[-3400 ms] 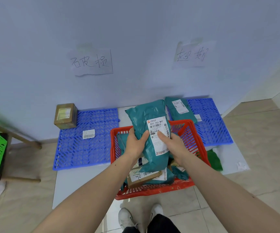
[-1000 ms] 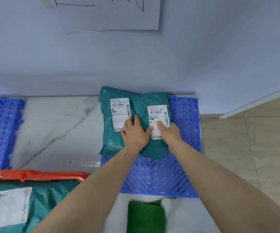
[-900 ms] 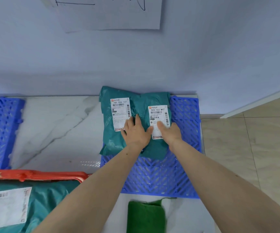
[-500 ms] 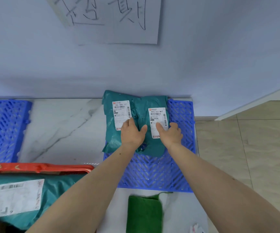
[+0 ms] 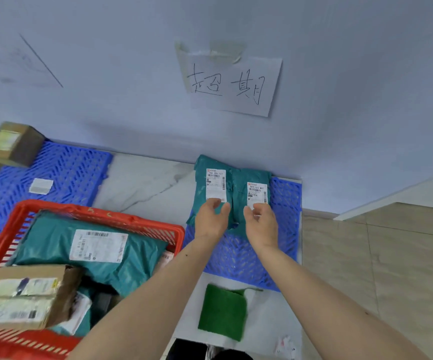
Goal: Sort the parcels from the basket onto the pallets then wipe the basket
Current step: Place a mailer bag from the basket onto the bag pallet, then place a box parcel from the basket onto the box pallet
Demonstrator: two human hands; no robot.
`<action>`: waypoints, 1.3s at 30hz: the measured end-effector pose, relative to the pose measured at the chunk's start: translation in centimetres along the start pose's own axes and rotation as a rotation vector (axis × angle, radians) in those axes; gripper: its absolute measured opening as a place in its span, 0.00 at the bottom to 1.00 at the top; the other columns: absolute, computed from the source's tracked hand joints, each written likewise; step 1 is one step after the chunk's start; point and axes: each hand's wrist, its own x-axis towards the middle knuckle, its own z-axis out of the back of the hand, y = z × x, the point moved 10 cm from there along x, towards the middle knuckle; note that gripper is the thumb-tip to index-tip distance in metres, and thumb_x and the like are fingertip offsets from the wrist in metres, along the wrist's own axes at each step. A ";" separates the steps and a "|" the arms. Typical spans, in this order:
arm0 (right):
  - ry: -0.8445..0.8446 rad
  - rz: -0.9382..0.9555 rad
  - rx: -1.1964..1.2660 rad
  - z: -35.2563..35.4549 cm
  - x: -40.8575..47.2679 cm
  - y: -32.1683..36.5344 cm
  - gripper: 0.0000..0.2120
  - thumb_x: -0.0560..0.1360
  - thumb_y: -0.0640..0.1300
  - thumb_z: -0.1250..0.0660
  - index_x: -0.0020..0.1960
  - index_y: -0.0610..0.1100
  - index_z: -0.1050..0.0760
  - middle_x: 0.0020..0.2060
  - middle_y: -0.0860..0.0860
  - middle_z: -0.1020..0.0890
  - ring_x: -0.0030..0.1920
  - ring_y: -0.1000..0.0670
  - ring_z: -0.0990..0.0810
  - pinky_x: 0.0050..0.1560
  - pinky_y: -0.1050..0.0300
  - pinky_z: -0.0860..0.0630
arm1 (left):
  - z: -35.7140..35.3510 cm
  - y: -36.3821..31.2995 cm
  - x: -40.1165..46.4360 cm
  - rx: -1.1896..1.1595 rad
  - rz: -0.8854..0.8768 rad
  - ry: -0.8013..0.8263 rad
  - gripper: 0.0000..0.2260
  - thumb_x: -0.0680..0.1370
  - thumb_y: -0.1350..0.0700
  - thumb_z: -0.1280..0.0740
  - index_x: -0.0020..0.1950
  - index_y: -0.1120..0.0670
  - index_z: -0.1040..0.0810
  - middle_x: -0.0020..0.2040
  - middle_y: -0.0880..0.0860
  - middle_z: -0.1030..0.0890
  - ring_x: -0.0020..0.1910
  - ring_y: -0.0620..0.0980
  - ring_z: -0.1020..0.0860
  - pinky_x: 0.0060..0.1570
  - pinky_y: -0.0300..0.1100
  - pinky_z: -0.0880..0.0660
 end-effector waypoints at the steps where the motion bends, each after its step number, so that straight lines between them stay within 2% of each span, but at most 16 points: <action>1: 0.006 0.015 0.006 0.0 -0.9 0.7 0.16 0.80 0.49 0.36 0.63 0.41 0.27 0.58 0.44 0.22 0.48 0.51 0.24 0.53 0.59 0.30 | 0.9 -0.1 -0.8 -0.024 0.004 -0.015 0.19 0.80 0.51 0.35 0.68 0.59 0.25 0.66 0.55 0.22 0.66 0.53 0.25 0.67 0.47 0.30; 5: 0.051 0.071 0.017 -0.8 -4.5 3.5 0.14 0.80 0.49 0.36 0.62 0.42 0.26 0.54 0.48 0.21 0.51 0.49 0.23 0.55 0.57 0.28 | 4.4 -0.1 -4.3 -0.083 -0.007 -0.058 0.18 0.80 0.52 0.35 0.66 0.59 0.25 0.64 0.56 0.21 0.64 0.53 0.24 0.66 0.48 0.29; 9: 0.079 0.091 0.052 -3.0 -8.1 5.5 0.14 0.80 0.49 0.35 0.62 0.42 0.26 0.52 0.50 0.20 0.51 0.51 0.23 0.56 0.58 0.29 | 8.3 2.0 -7.2 -0.100 0.006 -0.100 0.17 0.79 0.52 0.34 0.65 0.59 0.23 0.62 0.55 0.20 0.60 0.52 0.22 0.61 0.43 0.28; 12: 0.115 0.065 0.076 -6.1 -10.8 6.3 0.13 0.79 0.49 0.35 0.60 0.44 0.25 0.52 0.50 0.20 0.53 0.48 0.21 0.61 0.50 0.26 | 11.7 4.2 -8.4 -0.098 0.017 -0.136 0.14 0.78 0.52 0.33 0.60 0.58 0.21 0.58 0.54 0.18 0.58 0.52 0.21 0.59 0.44 0.27; 14: 0.125 0.059 0.082 -8.6 -12.6 6.9 0.11 0.78 0.50 0.35 0.57 0.45 0.24 0.50 0.51 0.18 0.53 0.47 0.19 0.61 0.44 0.25 | 14.2 5.6 -8.8 -0.106 0.019 -0.148 0.12 0.78 0.52 0.33 0.59 0.57 0.21 0.57 0.54 0.18 0.58 0.52 0.21 0.60 0.45 0.27; 22: 0.151 0.036 0.067 -18.5 -19.9 8.7 0.04 0.79 0.52 0.36 0.51 0.53 0.26 0.49 0.54 0.18 0.52 0.48 0.18 0.59 0.43 0.23 | 24.3 12.0 -9.2 -0.095 0.010 -0.059 0.15 0.79 0.51 0.35 0.63 0.56 0.24 0.61 0.53 0.20 0.61 0.52 0.23 0.64 0.49 0.27; 27: 0.200 -0.003 0.051 -24.6 -23.6 8.8 0.07 0.79 0.52 0.36 0.54 0.49 0.26 0.50 0.51 0.19 0.52 0.48 0.19 0.59 0.42 0.22 | 29.6 17.1 -9.5 -0.012 0.037 -0.041 0.18 0.80 0.50 0.35 0.67 0.57 0.25 0.64 0.53 0.22 0.62 0.52 0.24 0.62 0.45 0.28; 30: 0.250 -0.061 0.042 -27.3 -25.6 8.3 0.11 0.79 0.53 0.36 0.58 0.48 0.27 0.55 0.49 0.20 0.55 0.47 0.19 0.60 0.42 0.23 | 32.3 20.0 -9.3 0.020 0.058 -0.066 0.16 0.79 0.52 0.34 0.64 0.57 0.22 0.60 0.54 0.19 0.61 0.53 0.23 0.59 0.42 0.29; 33: 0.309 -0.098 -0.009 -29.3 -26.8 7.6 0.13 0.79 0.53 0.36 0.58 0.47 0.27 0.56 0.49 0.20 0.56 0.46 0.19 0.61 0.42 0.23 | 34.7 22.5 -8.7 0.113 0.096 -0.129 0.16 0.76 0.49 0.33 0.61 0.55 0.21 0.60 0.55 0.20 0.62 0.57 0.24 0.61 0.48 0.28; 36: 0.351 -0.117 -0.074 -31.0 -27.3 7.2 0.16 0.78 0.52 0.35 0.61 0.44 0.26 0.59 0.47 0.20 0.57 0.46 0.20 0.62 0.44 0.24 | 37.2 24.5 -8.1 0.227 0.135 -0.190 0.21 0.76 0.47 0.33 0.65 0.56 0.25 0.65 0.57 0.25 0.65 0.59 0.29 0.62 0.52 0.30; 39: 0.399 -0.125 -0.180 -32.5 -27.7 6.6 0.20 0.79 0.52 0.35 0.65 0.42 0.27 0.62 0.46 0.21 0.62 0.45 0.23 0.63 0.53 0.27 | 38.9 26.0 -7.7 0.347 0.150 -0.217 0.25 0.76 0.44 0.34 0.69 0.53 0.31 0.71 0.57 0.33 0.71 0.60 0.36 0.68 0.55 0.34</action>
